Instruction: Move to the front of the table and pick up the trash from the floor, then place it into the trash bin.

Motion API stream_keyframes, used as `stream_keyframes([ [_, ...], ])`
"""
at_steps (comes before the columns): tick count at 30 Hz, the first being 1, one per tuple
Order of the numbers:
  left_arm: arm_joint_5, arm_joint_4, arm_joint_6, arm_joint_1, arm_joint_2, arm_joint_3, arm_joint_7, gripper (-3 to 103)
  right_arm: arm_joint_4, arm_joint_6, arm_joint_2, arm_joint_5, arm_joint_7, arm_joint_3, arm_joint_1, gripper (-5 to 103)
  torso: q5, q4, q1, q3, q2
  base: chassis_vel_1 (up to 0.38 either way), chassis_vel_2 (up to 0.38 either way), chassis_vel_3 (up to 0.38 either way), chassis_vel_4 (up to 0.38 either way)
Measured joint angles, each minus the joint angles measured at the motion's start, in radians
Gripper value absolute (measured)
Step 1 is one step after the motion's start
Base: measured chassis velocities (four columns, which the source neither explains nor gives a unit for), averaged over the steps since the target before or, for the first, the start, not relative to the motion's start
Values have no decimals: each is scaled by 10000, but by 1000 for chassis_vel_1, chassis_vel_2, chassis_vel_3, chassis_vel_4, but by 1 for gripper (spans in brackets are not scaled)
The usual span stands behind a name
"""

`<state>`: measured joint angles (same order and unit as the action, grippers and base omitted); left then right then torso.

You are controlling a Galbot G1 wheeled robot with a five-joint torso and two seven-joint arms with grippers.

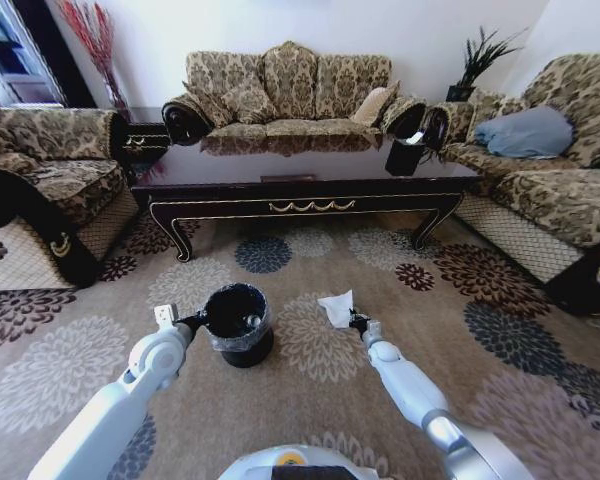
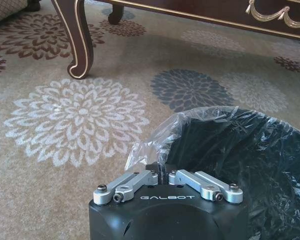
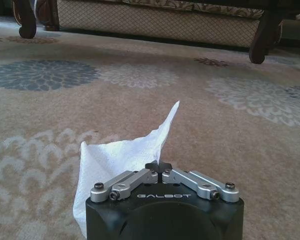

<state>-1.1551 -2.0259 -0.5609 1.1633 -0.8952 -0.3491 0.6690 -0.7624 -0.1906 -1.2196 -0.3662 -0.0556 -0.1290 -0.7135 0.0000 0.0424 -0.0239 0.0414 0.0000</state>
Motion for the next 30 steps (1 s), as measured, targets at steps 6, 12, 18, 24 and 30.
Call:
stream_keyframes([
  [6, 68, -36, 3, 89, -21, -31, -6, 4, -358, 72, 91, -8, 74, -20, -226, 0, 0, -1, 0, 0, 0, 0, 0, 0, 0],
  [12, 163, -46, 9, 90, -50, 44, -25, 4, -2184, 363, 758, -358, 382, -172, -1198, 0, 2, -3, 0, 0, 0, 0, 0, 0, 0],
  [18, 233, 89, 56, -161, -220, 455, -17, 4, -4276, 611, 1737, -669, 889, -463, -2047, 0, -1, 2, 0, -1, 0, 0, 0, 0, 0],
  [24, 345, 230, 42, -408, -508, 897, -5, 4, -6223, 733, 2563, -1118, 1136, -1068, -2942, 0, 2, -1, 0, 0, 0, 0, 0, 0, 0],
  [30, 454, 433, -53, -713, -821, 1394, 12, 4, -8289, 846, 3245, -1483, 1189, -2188, -4233, 0, 2, 0, 0, -1, 1, 0, 0, 0, 0],
])
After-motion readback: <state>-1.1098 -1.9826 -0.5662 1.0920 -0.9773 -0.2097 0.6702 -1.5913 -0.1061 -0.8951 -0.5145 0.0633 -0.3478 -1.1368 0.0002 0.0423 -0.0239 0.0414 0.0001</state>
